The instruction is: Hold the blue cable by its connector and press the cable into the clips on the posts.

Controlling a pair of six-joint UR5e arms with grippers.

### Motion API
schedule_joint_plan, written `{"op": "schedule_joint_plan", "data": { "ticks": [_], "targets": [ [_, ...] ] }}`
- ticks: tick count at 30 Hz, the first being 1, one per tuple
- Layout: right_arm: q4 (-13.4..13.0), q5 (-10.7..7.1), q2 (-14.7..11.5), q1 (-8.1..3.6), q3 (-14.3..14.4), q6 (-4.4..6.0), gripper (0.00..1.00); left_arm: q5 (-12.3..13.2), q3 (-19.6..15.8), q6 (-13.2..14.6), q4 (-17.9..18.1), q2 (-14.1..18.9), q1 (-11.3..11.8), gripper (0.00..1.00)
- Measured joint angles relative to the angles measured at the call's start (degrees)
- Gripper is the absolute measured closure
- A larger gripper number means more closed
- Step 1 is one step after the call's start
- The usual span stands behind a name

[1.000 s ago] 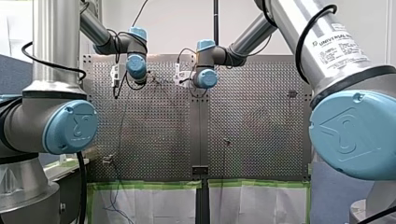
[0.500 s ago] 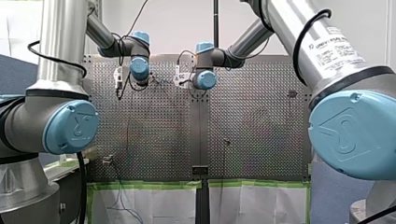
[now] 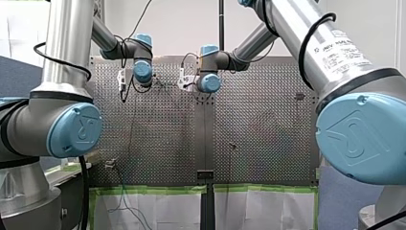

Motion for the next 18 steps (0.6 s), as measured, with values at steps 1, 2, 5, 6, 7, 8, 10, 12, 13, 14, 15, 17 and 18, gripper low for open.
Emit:
{"op": "schedule_joint_plan", "data": {
  "ticks": [1,2,5,6,7,8,10,12,13,14,15,17,18],
  "targets": [
    [0.0,0.01,0.0,-0.03,0.0,0.0,1.0,0.2,0.3,-0.1,0.0,-0.2,0.1,1.0],
    [0.0,0.0,0.1,-0.11,0.0,0.0,1.0,0.4,0.6,-0.2,-0.1,-0.5,0.2,1.0],
    [0.0,-0.03,0.1,-0.42,-0.3,0.0,1.0,1.2,1.7,-0.5,-0.6,-1.5,0.6,1.0],
    [0.0,-0.04,0.1,-0.53,-0.4,0.0,1.0,1.6,2.0,-0.7,-0.6,-1.7,0.7,1.0],
    [0.0,-0.05,0.1,-0.66,-0.5,0.01,1.0,1.8,2.2,-0.9,-0.6,-1.8,0.9,1.0],
    [0.0,-0.05,0.2,-0.88,-0.7,0.09,1.0,2.0,2.4,-1.1,-0.5,-1.9,1.1,1.0],
    [-0.1,-0.05,0.2,-1.26,-1.0,0.3,1.0,2.5,2.7,-1.7,-0.4,-2.0,1.9,1.0],
    [-0.1,-0.06,0.3,-1.67,-1.3,0.48,1.0,3.2,2.8,-2.2,-0.3,-2.1,2.9,1.0],
    [-0.1,-0.06,0.3,-1.86,-1.5,0.52,1.0,3.5,2.8,-2.4,-0.3,-2.1,3.2,1.0],
    [-0.1,-0.06,0.3,-2.13,-1.6,0.56,1.0,3.7,2.8,-2.6,-0.3,-2.1,3.5,1.0],
    [-0.1,-0.06,0.3,-2.31,-1.6,0.58,1.0,3.9,2.8,-2.8,-0.2,-2.1,3.8,1.0],
    [0.0,-0.06,0.4,-2.69,-1.7,0.6,1.0,4.2,2.8,-3.1,-0.2,-2.1,4.1,1.0],
    [0.0,-0.06,0.4,-2.83,-1.7,0.6,1.0,4.5,2.8,-3.3,-0.2,-2.1,4.3,1.0]
  ]
}}
